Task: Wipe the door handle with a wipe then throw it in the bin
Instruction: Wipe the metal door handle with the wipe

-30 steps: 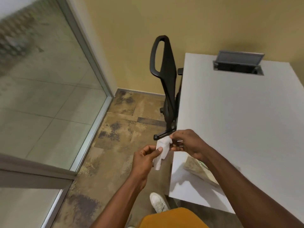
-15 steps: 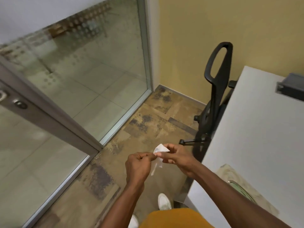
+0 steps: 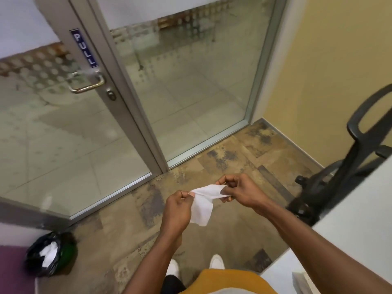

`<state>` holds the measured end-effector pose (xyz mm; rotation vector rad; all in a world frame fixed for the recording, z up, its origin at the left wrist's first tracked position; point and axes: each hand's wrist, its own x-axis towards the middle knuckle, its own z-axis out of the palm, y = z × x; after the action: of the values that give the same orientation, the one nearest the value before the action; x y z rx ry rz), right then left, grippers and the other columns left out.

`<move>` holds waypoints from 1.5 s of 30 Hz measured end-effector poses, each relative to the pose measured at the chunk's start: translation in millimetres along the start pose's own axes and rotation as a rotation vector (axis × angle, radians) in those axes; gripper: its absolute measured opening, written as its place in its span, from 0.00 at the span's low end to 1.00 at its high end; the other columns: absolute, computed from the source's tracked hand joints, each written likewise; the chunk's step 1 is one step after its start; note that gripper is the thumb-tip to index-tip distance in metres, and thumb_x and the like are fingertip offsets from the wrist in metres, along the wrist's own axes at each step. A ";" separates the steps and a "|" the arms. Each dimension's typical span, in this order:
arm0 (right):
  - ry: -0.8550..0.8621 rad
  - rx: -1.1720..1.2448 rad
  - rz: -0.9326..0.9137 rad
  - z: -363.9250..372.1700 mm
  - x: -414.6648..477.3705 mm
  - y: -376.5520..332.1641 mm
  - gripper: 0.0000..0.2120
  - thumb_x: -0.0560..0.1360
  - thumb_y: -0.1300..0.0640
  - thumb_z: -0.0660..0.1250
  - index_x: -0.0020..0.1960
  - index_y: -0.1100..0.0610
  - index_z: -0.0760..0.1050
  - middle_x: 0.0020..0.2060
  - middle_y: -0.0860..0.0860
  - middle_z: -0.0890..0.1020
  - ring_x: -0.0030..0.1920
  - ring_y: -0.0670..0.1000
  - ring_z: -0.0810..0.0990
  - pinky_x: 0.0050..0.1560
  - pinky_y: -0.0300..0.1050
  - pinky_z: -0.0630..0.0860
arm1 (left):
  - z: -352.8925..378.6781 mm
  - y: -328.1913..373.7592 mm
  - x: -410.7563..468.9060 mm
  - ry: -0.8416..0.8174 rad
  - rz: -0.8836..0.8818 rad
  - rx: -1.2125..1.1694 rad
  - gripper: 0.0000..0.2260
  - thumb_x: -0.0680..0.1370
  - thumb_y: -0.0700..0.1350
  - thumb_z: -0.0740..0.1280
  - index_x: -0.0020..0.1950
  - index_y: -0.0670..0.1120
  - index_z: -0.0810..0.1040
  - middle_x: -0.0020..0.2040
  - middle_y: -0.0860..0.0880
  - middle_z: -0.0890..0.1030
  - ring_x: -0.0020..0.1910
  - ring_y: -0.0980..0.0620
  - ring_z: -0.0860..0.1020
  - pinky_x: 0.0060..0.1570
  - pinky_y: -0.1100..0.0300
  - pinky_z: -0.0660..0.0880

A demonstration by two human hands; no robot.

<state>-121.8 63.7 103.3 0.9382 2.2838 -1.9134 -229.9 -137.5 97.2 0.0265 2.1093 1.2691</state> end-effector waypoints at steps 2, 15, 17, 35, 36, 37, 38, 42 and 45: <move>-0.042 -0.091 -0.046 2.3 9.4 -9.3 0.10 0.78 0.67 0.70 0.49 0.55 0.87 0.40 0.54 0.90 0.36 0.46 0.86 0.40 0.42 0.82 | -7.0 -2.6 -2.5 -0.029 -0.038 -0.124 0.14 0.87 0.51 0.71 0.43 0.51 0.87 0.48 0.45 0.90 0.47 0.44 0.83 0.49 0.51 0.77; -0.044 -0.559 -0.464 38.2 58.2 -86.3 0.05 0.75 0.59 0.78 0.46 0.49 0.89 0.41 0.46 0.90 0.41 0.48 0.86 0.45 0.51 0.85 | -40.0 -11.4 -6.5 0.130 -0.036 -0.131 0.08 0.75 0.43 0.85 0.51 0.47 0.89 0.45 0.51 0.93 0.45 0.49 0.90 0.45 0.54 0.82; -0.046 -0.562 -0.478 47.4 66.6 -94.1 0.07 0.74 0.62 0.78 0.46 0.50 0.89 0.41 0.46 0.89 0.41 0.47 0.86 0.43 0.47 0.85 | -48.1 -7.8 -5.2 0.148 -0.019 -0.098 0.08 0.76 0.43 0.84 0.52 0.50 0.90 0.46 0.54 0.93 0.47 0.51 0.91 0.46 0.54 0.85; -0.097 -0.185 -0.383 137.4 128.4 -153.5 0.15 0.74 0.69 0.72 0.46 0.49 0.88 0.38 0.51 0.88 0.32 0.53 0.85 0.36 0.44 0.83 | -150.3 5.3 86.5 0.183 -0.058 -0.237 0.06 0.84 0.50 0.77 0.56 0.49 0.91 0.51 0.46 0.92 0.49 0.45 0.86 0.48 0.55 0.76; -0.090 -0.159 -0.403 140.3 126.9 -155.1 0.15 0.73 0.69 0.72 0.46 0.49 0.88 0.40 0.53 0.87 0.35 0.56 0.85 0.37 0.48 0.85 | -157.3 7.6 92.0 0.183 -0.049 -0.236 0.04 0.84 0.48 0.77 0.56 0.50 0.91 0.51 0.47 0.92 0.49 0.47 0.86 0.48 0.55 0.75; -0.083 -0.145 -0.422 143.4 124.7 -155.9 0.15 0.73 0.69 0.73 0.46 0.49 0.88 0.41 0.53 0.86 0.37 0.58 0.84 0.38 0.53 0.85 | -164.5 10.0 97.5 0.183 -0.039 -0.237 0.03 0.84 0.45 0.77 0.55 0.50 0.91 0.50 0.48 0.92 0.49 0.48 0.86 0.47 0.56 0.75; -0.072 -0.142 -0.441 146.5 122.6 -155.9 0.15 0.72 0.68 0.73 0.45 0.48 0.88 0.42 0.52 0.85 0.38 0.58 0.84 0.39 0.56 0.85 | -171.4 12.2 102.7 0.185 -0.026 -0.237 0.03 0.83 0.42 0.77 0.54 0.49 0.90 0.48 0.49 0.92 0.48 0.49 0.85 0.46 0.58 0.76; -0.025 -0.155 -0.482 158.3 118.5 -150.1 0.16 0.71 0.69 0.74 0.44 0.47 0.87 0.44 0.48 0.86 0.43 0.55 0.84 0.42 0.59 0.84 | -195.0 21.1 120.1 0.238 0.016 -0.259 0.12 0.81 0.32 0.72 0.50 0.48 0.90 0.47 0.49 0.92 0.48 0.47 0.89 0.41 0.61 0.79; 0.005 -0.113 -0.436 165.2 126.0 -145.1 0.18 0.71 0.72 0.73 0.42 0.49 0.87 0.43 0.50 0.86 0.43 0.56 0.84 0.42 0.63 0.83 | -207.5 29.2 131.4 0.279 0.089 -0.304 0.15 0.80 0.29 0.70 0.51 0.48 0.89 0.49 0.48 0.92 0.52 0.45 0.89 0.43 0.62 0.80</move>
<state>-349.0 -41.2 143.3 0.4583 2.7440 -1.8835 -454.8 -238.8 114.2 -0.2013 2.1379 1.7193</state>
